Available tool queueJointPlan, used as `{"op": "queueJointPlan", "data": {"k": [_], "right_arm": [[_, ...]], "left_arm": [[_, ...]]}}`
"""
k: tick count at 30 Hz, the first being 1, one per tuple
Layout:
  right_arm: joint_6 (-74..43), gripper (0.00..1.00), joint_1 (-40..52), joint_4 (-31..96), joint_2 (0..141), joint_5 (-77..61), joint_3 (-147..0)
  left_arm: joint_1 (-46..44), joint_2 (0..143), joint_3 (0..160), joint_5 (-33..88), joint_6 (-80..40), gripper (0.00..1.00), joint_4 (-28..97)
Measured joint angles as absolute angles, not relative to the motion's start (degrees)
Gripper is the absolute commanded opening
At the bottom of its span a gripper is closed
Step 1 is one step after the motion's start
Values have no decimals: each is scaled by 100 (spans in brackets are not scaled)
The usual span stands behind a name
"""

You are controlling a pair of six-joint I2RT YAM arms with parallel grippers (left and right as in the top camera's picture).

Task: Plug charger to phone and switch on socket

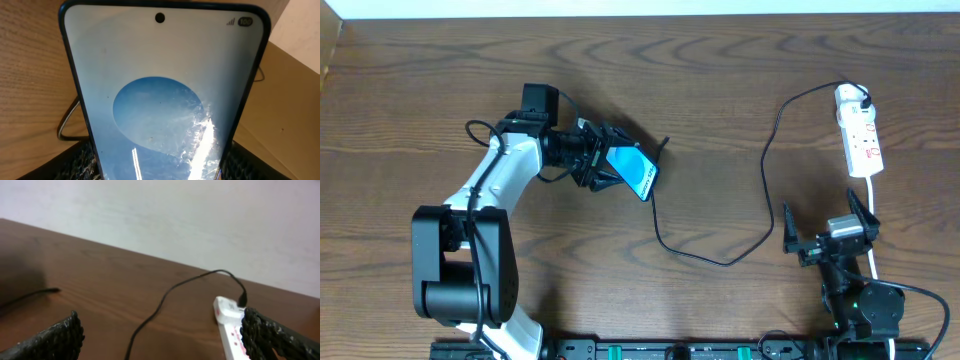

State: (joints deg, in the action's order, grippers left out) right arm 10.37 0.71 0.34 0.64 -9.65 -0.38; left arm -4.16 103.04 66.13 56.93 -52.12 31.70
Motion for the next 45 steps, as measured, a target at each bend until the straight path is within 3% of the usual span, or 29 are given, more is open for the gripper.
{"op": "queueJointPlan", "data": {"k": [7,16,23,31,36,41,45], "right_arm": [[980,99,71,231,75,-1050,-38],[-117,99,71,-458,526,-1909,-45],[-578,99,71,-672,2294,-2842,-808],[-703,99,163,-486,5022,-4407,-2967],[-749,99,893,183,6403,-4543,-3994],[-1026,99,1909,985,7352,-3621,-4779],[-1111,99,2506,799,7671,-3015,-4954]], "left_arm": [[-416,10304,6613,5697,-5408,67,2980],[-416,10304,6613,5710,-5446,67,2950],[-416,10304,6613,5710,-5452,67,2945],[-416,10304,6613,5708,-5485,67,2941],[-416,10304,6613,5708,-5516,67,2928],[-416,10304,6613,5710,-5531,67,2926],[-416,10304,6613,5710,-5557,67,2923]]}}
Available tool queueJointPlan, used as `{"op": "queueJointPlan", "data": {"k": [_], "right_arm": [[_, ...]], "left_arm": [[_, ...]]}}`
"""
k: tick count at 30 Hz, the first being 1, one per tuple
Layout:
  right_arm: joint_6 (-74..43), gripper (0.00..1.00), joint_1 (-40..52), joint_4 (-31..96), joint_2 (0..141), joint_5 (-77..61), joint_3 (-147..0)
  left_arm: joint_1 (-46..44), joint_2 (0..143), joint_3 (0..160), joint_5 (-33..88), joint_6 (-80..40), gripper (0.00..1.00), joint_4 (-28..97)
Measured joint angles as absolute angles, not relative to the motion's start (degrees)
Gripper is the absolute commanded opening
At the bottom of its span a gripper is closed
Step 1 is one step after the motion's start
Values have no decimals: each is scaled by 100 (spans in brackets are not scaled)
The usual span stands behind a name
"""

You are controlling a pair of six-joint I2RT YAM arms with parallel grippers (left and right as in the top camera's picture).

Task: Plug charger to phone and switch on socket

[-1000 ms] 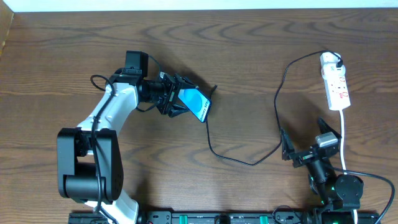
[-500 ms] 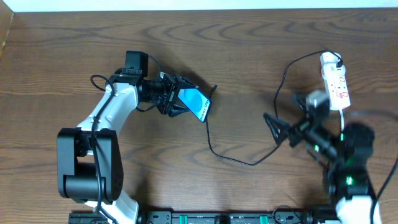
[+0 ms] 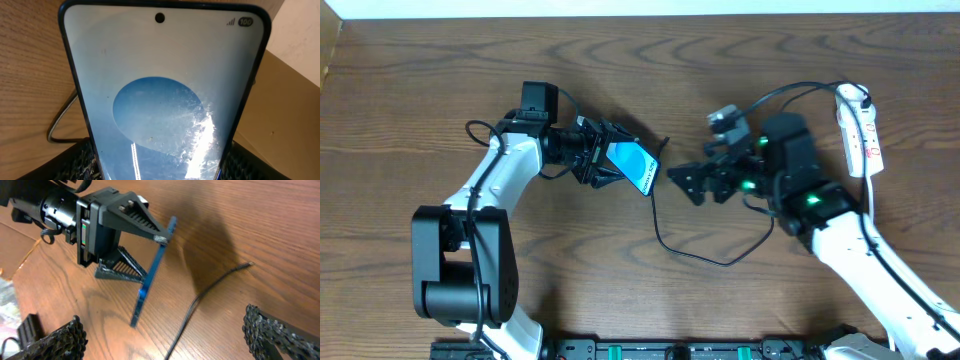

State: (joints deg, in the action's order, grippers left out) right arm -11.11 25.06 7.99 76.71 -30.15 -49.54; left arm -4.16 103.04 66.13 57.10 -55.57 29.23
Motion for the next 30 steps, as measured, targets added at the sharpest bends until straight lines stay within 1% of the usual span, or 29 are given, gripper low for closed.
{"op": "queueJointPlan", "data": {"k": [3,4,6,9,11,16,17,20,21,26,30], "right_arm": [[-1199,99,2757,456,7797,-2790,-4967],[-1267,88,2814,375,7848,-2727,-4976],[-1485,76,2910,270,8023,-2624,-4987],[-1883,68,2982,117,8407,-2541,-4993],[-2154,65,3028,-69,8687,-2491,-4993],[-2556,61,3260,-652,9139,-2392,-4993],[-2626,59,3326,-718,9159,-2333,-4993],[-2814,47,3505,-788,9174,-2021,-4993],[-2875,46,3546,-812,9185,-1920,-4993],[-3083,39,3710,-1293,9386,-1514,-4998],[-3258,36,3859,-1669,9647,-1337,-5009]], "left_arm": [[-416,10304,6613,5710,-5599,67,2770],[-416,10304,6613,5710,-5621,67,2718],[-416,10304,6613,5710,-5680,67,2672],[-416,10304,6613,5712,-5719,67,2674],[-416,10304,6613,5712,-5723,67,2674],[-416,10304,6613,5712,-5723,67,2674],[-416,10304,6613,5712,-5723,67,2674],[-416,10304,6613,5710,-5723,67,2674],[-416,10304,6613,5710,-5723,67,2674],[-416,10304,6613,5712,-5730,67,2674],[-416,10304,6613,5710,-5806,67,2672]]}}
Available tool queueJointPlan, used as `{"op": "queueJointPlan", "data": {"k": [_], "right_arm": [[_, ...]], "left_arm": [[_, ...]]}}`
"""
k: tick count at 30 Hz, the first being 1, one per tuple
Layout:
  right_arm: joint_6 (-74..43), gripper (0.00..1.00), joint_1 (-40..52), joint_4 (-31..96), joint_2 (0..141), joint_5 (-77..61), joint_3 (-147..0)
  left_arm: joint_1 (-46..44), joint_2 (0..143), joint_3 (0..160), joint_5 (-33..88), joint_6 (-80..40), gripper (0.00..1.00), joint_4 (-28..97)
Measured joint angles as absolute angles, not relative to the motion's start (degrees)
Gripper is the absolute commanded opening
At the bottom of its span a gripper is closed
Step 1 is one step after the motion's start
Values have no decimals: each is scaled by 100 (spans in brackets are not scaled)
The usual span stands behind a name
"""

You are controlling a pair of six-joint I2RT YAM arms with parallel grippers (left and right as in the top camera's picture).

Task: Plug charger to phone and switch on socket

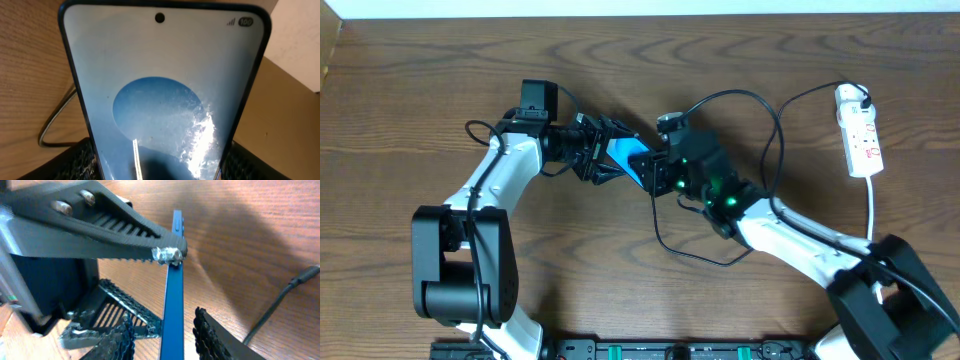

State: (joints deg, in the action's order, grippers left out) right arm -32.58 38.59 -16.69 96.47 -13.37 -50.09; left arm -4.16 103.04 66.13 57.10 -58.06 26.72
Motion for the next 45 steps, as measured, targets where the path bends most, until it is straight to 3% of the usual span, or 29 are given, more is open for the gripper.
{"op": "queueJointPlan", "data": {"k": [3,7,20,28,41,45], "right_arm": [[-3380,17,3898,-1793,9863,-1304,-5009],[-3559,1,3898,-1962,9963,-1273,-5009],[-4672,1,3579,-2150,10009,-1284,-5006],[-6340,1,2679,-2626,9795,-1737,-5006],[-8788,2,2845,-3332,9758,-1778,-5009],[-9129,2,2969,-3522,9743,-1533,-5009]], "left_arm": [[-416,10304,6613,5673,-5850,67,2670],[-379,10304,6613,5653,-5854,67,2661],[-379,10298,6615,5843,-5704,69,2429],[-381,10298,6613,5898,-5345,69,1273],[-401,10296,6602,6180,-6147,68,-919],[-454,10296,6604,6180,-6490,57,-1308]]}}
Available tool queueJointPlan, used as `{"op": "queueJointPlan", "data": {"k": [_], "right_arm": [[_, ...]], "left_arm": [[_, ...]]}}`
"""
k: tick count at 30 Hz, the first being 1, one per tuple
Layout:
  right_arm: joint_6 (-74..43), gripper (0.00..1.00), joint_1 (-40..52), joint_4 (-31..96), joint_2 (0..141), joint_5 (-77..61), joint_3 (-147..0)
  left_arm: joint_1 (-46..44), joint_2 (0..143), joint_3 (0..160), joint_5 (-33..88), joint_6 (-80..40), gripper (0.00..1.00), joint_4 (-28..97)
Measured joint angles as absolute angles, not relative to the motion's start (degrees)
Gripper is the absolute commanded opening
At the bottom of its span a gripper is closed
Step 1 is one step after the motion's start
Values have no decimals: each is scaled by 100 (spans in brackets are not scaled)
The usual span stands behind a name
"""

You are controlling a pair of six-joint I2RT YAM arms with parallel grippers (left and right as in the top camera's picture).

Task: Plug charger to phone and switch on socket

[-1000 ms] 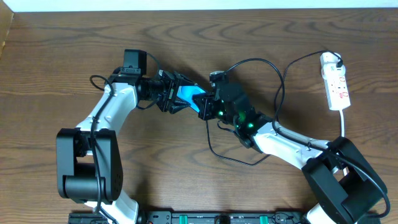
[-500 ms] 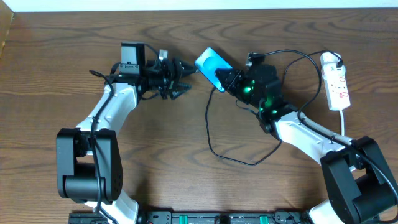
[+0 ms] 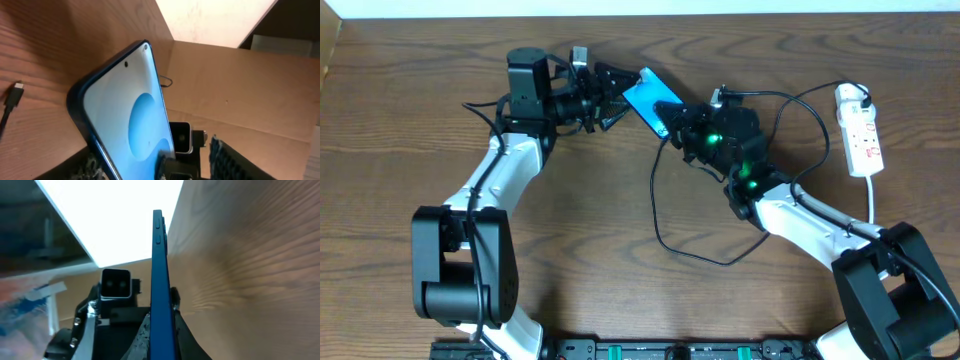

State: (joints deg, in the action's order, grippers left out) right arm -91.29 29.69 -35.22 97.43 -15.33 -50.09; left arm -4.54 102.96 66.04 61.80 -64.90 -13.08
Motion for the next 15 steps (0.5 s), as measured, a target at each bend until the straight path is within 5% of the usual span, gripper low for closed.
{"op": "queueJointPlan", "data": {"k": [15], "right_arm": [[-10014,1,3312,-3708,9682,-626,-5094]], "left_arm": [[-576,10296,6593,6160,-7384,47,-2126]]}}
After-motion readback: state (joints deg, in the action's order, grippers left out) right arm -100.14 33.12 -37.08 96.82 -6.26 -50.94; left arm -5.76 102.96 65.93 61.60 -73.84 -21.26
